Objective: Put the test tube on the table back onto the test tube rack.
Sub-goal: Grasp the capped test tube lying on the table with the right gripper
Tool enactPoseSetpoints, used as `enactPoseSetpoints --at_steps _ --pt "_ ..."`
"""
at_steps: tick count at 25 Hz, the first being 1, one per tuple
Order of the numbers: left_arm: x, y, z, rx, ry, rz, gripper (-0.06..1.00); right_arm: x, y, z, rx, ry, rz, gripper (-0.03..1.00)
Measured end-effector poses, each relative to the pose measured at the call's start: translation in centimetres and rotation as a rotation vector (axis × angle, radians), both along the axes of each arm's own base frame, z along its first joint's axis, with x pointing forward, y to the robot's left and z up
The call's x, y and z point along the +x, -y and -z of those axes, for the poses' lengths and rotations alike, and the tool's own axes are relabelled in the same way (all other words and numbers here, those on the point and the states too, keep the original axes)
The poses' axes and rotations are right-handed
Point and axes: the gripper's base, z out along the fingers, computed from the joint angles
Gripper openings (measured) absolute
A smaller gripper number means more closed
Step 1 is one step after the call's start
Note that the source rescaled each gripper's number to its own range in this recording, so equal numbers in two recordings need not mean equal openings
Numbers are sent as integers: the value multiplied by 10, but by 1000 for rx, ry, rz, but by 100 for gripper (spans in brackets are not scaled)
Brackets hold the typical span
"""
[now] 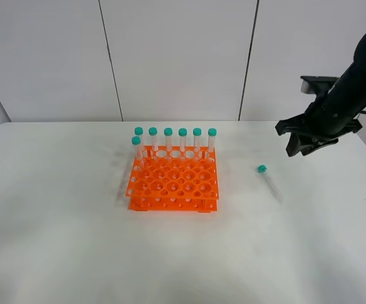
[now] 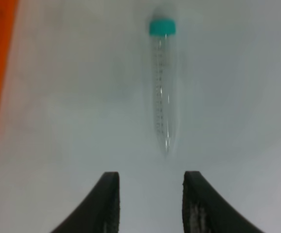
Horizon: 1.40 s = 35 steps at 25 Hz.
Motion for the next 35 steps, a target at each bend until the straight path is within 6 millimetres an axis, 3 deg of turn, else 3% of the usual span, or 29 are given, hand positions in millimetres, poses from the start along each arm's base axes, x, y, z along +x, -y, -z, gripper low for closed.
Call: enactPoseSetpoints --at_steps 5,19,35 --pt "0 0 0 0 0 0 100 12 1 33 -15 -57 -8 49" --pt "0 0 0 0 0 0 100 25 3 82 -48 -120 -24 49" --pt "0 0 0 0 0 0 100 31 -6 111 -50 -127 -73 49"
